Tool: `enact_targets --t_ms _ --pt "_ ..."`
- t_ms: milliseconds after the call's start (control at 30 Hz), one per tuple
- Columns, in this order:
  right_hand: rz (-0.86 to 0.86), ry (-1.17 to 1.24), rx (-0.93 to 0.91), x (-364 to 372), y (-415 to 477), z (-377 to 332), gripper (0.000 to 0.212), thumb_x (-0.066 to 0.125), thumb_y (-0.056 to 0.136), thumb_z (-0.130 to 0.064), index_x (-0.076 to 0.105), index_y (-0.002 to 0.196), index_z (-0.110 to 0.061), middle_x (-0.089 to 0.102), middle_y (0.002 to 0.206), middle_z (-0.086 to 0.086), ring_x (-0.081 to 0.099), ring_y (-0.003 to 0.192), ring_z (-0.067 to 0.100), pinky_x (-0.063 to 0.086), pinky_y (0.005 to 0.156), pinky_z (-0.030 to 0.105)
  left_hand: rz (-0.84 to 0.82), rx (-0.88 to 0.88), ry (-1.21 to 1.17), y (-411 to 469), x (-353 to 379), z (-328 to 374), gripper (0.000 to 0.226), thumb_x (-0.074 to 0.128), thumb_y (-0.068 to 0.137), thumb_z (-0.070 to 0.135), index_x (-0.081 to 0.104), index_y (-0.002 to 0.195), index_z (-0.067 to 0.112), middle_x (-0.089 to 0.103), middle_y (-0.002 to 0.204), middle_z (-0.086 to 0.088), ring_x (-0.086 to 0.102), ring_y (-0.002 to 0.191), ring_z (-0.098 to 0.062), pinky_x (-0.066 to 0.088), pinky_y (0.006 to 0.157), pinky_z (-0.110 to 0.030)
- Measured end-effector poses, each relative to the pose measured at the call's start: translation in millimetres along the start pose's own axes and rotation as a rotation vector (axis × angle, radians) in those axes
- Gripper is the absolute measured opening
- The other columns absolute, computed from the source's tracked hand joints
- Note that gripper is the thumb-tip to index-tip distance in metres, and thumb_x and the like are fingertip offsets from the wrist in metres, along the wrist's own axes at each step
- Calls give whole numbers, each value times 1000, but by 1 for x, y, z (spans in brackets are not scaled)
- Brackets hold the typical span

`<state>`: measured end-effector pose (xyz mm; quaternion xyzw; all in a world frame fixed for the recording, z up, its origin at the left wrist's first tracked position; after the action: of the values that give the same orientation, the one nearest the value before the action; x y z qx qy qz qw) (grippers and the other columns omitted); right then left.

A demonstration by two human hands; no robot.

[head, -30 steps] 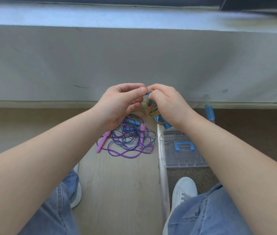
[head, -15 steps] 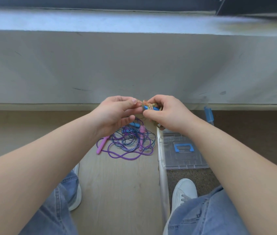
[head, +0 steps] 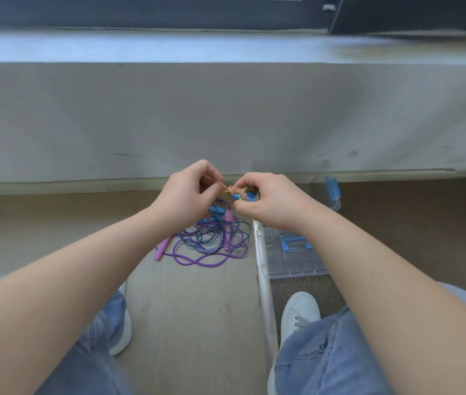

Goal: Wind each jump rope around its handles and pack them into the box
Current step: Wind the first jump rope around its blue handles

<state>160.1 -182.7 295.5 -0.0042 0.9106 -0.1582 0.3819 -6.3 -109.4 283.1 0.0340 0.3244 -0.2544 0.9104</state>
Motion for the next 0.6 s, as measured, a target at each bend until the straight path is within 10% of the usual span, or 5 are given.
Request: enact_targets --t_ms 267,600 --pt "67 67 -9 3 -18 7 24 62 89 -31 67 112 -35 70 99 -12 65 84 0 46 70 17 -140 -276 -555 -15 15 14 6 61 95 11 61 89 11 70 105 -19 70 104 -30 61 73 -30" --pt "198 398 230 -3 13 57 25 61 86 -20 69 107 -29 72 101 0 71 93 25 63 77 47 -62 -405 -570 11 74 -15 32 63 92 44 63 114 20 68 120 -6 68 109 -18 58 78 -33"
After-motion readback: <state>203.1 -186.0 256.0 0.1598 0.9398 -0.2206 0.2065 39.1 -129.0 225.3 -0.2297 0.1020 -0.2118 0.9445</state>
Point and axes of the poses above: each hand's wrist, its own y-axis towards the middle knuckle, its own x-axis out of the palm, z = x × y, the point moved 2 cm from there along y, towards the middle knuckle
